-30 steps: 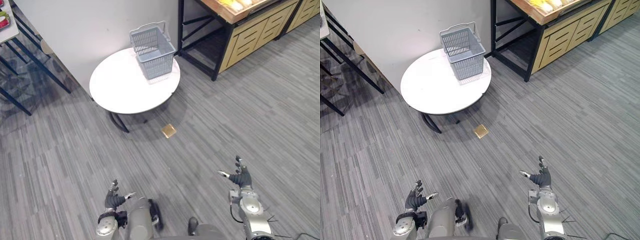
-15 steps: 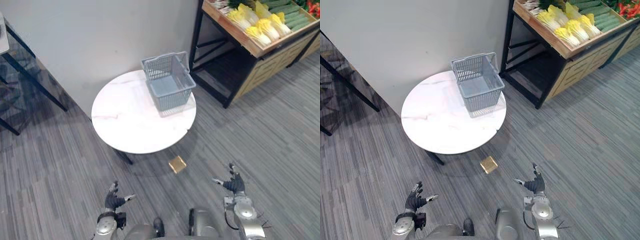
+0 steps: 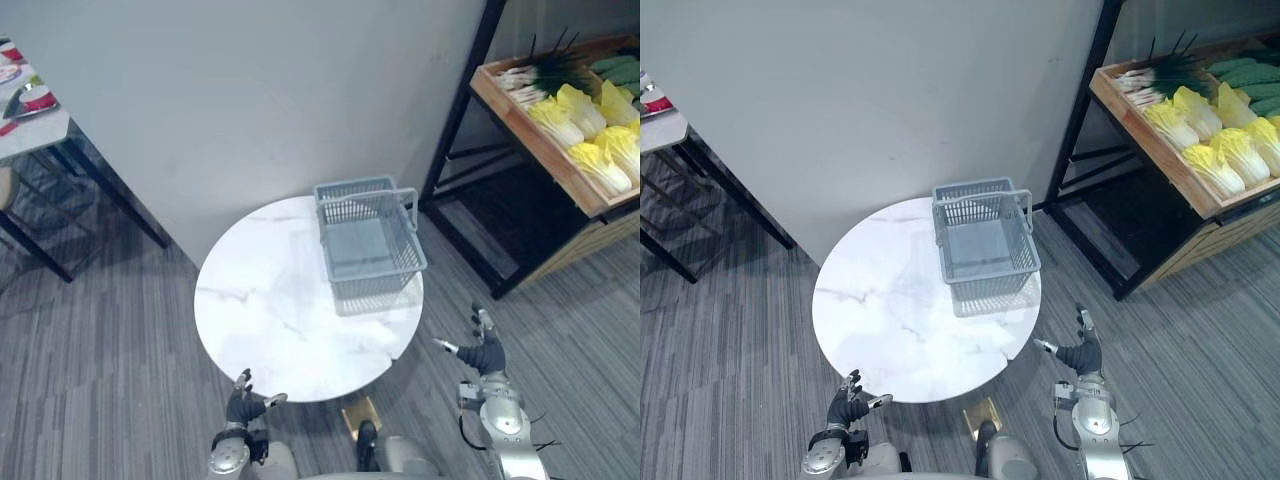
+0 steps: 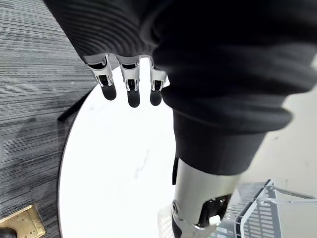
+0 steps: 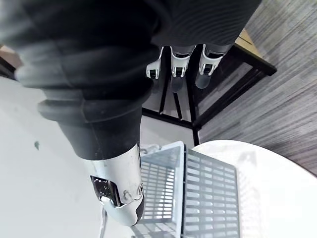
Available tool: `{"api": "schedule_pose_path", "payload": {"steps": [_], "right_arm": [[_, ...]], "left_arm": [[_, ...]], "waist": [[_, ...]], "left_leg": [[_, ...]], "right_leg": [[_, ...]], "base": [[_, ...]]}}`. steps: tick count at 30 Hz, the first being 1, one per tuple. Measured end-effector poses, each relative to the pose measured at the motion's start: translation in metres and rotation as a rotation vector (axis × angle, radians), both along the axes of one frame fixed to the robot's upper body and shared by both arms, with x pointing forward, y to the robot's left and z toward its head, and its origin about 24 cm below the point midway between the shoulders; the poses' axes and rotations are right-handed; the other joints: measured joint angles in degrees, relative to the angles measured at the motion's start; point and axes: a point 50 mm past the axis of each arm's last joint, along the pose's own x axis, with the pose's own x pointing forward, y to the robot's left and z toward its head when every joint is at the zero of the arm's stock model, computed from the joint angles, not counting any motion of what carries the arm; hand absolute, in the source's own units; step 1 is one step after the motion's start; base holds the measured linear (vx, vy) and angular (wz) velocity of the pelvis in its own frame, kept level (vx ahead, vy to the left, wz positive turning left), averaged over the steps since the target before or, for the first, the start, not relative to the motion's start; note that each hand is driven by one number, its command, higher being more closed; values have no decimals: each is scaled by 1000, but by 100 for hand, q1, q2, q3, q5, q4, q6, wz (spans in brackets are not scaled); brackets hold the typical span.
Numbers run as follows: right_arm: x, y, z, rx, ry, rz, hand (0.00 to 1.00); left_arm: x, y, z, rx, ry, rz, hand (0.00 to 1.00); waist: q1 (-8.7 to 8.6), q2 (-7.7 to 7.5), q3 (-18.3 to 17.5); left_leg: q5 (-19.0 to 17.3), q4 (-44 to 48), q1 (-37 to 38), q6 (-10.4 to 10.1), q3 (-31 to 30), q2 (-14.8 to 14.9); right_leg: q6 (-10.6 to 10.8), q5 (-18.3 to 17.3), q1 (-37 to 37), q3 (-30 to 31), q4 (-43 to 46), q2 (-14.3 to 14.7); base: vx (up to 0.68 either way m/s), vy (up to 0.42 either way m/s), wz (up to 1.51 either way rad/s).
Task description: Pick vegetable in the basket
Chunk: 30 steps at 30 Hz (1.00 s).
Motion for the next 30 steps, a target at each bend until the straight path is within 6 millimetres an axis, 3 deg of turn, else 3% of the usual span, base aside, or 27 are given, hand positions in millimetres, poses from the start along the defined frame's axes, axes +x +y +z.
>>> {"api": "schedule_pose_path", "payload": {"steps": [1, 5, 10, 13, 17, 22, 25, 30], "right_arm": [[1, -1, 5, -21, -18, 5, 0], [12, 10, 34, -101, -136, 101, 0], [49, 46, 72, -361, -294, 382, 0], [73, 54, 87, -528, -335, 474, 0], [97, 55, 104, -700, -365, 514, 0], [125, 39, 134, -919, -385, 494, 0], [140, 34, 167, -1018, -463, 439, 0], [159, 19, 203, -1169, -471, 355, 0]], "left_arm": [[1, 0, 0, 2, 1, -6, 0], [1, 5, -1, 43, 11, -38, 0], [-7, 18, -5, 110, 57, -94, 0], [-7, 20, -5, 124, 60, -112, 0], [-5, 18, -3, 127, 39, -133, 0], [-5, 18, -3, 137, 33, -110, 0], [-4, 20, -1, 135, 11, -77, 0], [-3, 20, -1, 125, 8, -58, 0]], "waist": [[-22, 96, -6], [-17, 24, -43], [18, 40, -56], [50, 44, -56], [137, 101, -35], [180, 300, 66], [203, 445, 146], [329, 584, 253]], "left_leg": [[285, -342, 54, 32, 9, -29], [475, -1103, 308, 125, 186, -304], [578, -1530, 434, 230, 310, -556], [602, -1605, 400, 267, 303, -630], [712, -1731, 182, 368, 277, -721], [840, -1771, -175, 509, 80, -820], [940, -1795, -402, 570, -71, -881], [1279, -2196, -542, 614, -290, -956]], "right_leg": [[84, -37, -19, 76, 6, 60], [279, 54, -131, 306, -204, -115], [459, 224, -106, 455, -550, -242], [493, 312, -100, 460, -703, -258], [541, 439, -305, 444, -824, -321], [585, 612, -518, 273, -975, -436], [612, 669, -676, 146, -983, -509], [612, 737, -896, -50, -1003, -539]], "base": [[173, 114, -24], [118, 129, -23], [43, 101, -12], [17, 44, -1], [-16, 42, 4], [-45, 42, 21], [-68, 48, 23], [-51, 33, 21]]}}
